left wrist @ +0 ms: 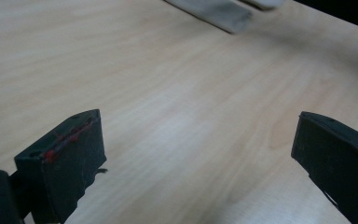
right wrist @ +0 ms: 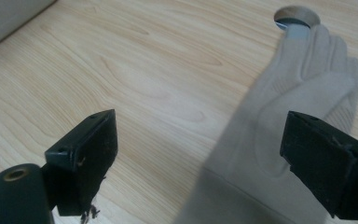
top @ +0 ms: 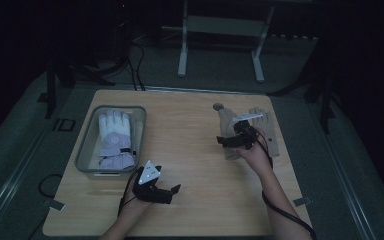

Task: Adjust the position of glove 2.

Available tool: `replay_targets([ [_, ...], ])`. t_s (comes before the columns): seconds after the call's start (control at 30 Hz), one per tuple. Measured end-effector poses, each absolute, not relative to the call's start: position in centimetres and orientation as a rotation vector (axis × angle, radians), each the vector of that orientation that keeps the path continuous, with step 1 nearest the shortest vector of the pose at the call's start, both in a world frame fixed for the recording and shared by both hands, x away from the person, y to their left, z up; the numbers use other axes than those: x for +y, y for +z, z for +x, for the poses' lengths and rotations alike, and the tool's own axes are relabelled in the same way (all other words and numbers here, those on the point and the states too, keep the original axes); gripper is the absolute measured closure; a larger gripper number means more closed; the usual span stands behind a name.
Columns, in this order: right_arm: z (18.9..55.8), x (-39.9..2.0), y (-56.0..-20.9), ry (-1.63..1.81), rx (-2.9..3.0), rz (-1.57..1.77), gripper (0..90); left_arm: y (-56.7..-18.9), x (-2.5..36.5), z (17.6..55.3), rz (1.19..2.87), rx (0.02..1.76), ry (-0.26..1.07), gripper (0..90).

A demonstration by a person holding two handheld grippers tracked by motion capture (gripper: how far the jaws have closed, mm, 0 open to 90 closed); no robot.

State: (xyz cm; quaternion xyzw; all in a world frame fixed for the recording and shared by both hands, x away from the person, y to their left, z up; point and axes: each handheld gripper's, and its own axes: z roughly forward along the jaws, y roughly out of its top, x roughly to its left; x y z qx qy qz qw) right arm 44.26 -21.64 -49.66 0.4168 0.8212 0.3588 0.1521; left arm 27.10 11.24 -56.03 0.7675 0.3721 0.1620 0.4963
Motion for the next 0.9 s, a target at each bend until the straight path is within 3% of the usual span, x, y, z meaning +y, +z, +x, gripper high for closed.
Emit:
replay_targets([
  [0.47,46.6,-24.4,-49.8,1.003,2.243,1.227,30.3,-56.7,11.7,26.5,1.847,0.919,0.419,3.0],
  [0.9,50.4,-24.1,-51.0,0.905,2.203,1.294,35.0,-56.6,12.1,26.3,1.823,0.931,0.454,2.7],
])
